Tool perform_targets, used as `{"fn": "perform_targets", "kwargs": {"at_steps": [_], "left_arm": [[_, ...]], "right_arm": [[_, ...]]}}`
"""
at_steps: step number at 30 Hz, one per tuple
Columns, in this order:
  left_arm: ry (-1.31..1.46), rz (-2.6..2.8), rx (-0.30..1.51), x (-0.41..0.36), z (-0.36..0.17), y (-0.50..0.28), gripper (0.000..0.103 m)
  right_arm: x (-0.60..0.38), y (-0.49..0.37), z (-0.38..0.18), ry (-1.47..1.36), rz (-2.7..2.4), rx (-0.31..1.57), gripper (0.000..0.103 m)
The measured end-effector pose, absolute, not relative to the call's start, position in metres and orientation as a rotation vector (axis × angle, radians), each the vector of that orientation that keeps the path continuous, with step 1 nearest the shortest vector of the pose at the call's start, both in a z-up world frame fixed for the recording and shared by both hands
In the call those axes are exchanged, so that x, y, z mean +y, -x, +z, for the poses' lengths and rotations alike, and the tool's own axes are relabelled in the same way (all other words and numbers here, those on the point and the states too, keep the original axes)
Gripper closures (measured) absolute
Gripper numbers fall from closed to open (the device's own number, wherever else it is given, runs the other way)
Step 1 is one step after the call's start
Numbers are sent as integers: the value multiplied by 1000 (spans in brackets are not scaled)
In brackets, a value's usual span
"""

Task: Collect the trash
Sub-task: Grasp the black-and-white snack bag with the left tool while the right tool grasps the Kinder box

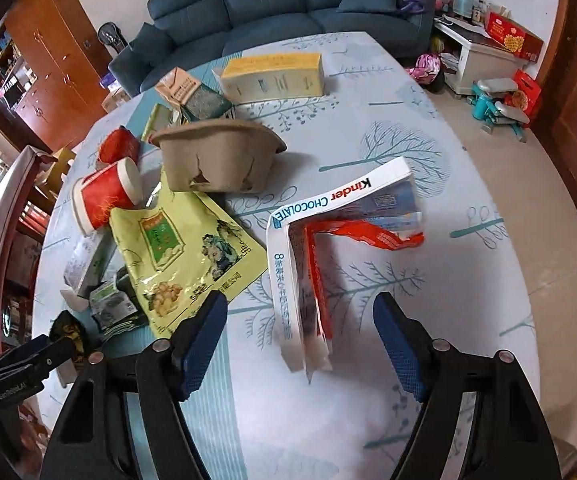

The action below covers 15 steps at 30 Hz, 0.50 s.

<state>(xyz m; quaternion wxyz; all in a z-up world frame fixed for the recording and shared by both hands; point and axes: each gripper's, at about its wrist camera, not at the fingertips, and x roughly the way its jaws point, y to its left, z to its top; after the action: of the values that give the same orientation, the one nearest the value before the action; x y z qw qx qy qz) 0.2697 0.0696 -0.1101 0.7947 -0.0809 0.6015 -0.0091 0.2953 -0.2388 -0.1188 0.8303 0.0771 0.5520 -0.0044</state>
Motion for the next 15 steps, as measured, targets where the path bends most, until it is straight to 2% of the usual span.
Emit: {"fn": "perform_targets", "kwargs": {"at_steps": [4,8,9,15], "left_arm": [[197,14,1331,71,-124,-274,19],[245,55,1354,75,-134,-277,20],[253,61,1354,77,-136,-277,21],[261,80,1336,79,-139,-278,39]], "right_arm": [[-237,-303,-130,-128,18,1194,46],[-236,-305,-136,-126,49,1209,70],[-236,-306,-137,-123,55,1208,73],[-238,-299,-134,-108,88,1186,79]]}}
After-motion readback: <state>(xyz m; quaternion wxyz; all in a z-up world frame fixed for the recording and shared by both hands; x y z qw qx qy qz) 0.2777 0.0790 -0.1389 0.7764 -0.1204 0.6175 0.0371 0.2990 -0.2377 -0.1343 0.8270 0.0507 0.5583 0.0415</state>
